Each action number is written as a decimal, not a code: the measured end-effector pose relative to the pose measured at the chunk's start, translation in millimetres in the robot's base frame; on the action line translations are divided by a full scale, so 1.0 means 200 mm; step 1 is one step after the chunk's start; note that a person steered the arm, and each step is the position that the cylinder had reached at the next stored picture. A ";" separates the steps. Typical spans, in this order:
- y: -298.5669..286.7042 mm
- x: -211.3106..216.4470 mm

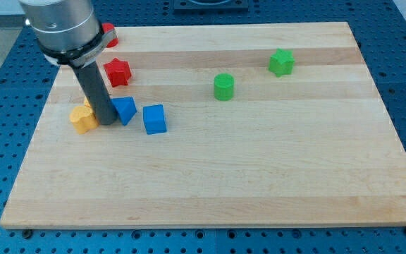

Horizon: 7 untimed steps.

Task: Push the blue triangle right horizontally to the red star

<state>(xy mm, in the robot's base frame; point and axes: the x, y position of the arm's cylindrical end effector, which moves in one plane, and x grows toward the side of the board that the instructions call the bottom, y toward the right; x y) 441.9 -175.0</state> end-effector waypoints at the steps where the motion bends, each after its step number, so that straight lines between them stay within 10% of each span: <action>1: 0.06 -0.06; 7: 0.40 -0.32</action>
